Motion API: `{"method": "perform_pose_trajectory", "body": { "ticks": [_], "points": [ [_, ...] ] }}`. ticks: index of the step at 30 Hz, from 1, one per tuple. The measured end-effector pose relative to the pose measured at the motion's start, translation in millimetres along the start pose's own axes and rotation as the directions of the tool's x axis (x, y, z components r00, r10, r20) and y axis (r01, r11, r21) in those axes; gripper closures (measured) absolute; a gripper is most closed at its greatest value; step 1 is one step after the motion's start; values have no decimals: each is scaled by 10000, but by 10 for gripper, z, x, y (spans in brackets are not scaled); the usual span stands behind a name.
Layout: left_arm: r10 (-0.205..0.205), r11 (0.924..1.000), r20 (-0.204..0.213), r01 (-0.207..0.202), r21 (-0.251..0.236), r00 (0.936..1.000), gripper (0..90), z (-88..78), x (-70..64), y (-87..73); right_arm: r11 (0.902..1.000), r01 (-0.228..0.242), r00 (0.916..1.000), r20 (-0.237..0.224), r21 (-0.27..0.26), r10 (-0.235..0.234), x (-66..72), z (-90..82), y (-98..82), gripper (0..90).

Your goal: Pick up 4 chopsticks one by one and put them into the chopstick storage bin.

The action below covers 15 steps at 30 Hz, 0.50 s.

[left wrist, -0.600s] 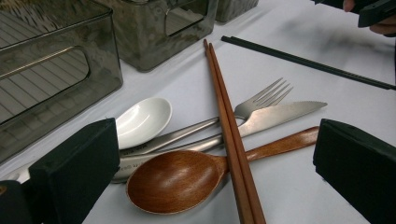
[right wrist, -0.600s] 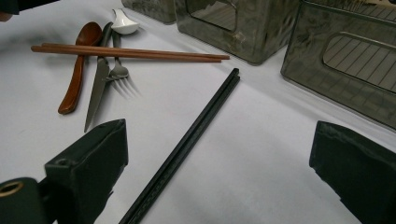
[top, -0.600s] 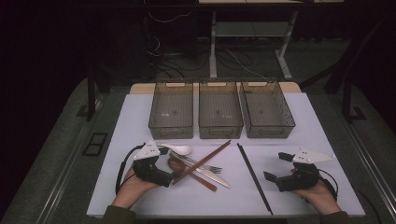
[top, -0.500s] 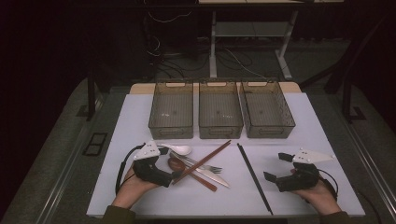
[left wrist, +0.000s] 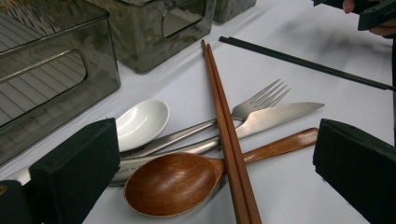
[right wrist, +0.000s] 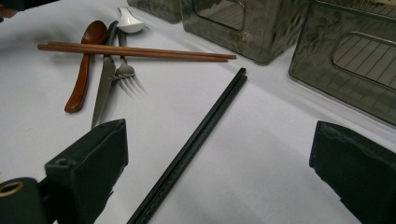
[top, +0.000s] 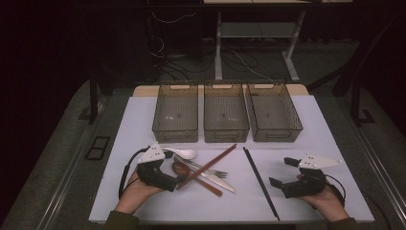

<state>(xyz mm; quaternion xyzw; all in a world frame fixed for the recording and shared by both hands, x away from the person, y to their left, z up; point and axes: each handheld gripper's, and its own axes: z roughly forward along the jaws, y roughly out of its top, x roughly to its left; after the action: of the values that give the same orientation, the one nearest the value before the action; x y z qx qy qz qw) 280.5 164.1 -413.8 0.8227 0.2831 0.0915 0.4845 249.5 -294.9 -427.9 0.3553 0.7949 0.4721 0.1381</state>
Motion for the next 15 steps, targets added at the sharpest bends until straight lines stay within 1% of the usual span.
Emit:
{"method": "perform_pose_trajectory", "body": {
  "ticks": [15],
  "points": [
    [-15,10000,-8,15,-32,10000,10,32,0,41,9998,-178,9998,74,-17,178,-26,-6,-12,40]
  ]
}}
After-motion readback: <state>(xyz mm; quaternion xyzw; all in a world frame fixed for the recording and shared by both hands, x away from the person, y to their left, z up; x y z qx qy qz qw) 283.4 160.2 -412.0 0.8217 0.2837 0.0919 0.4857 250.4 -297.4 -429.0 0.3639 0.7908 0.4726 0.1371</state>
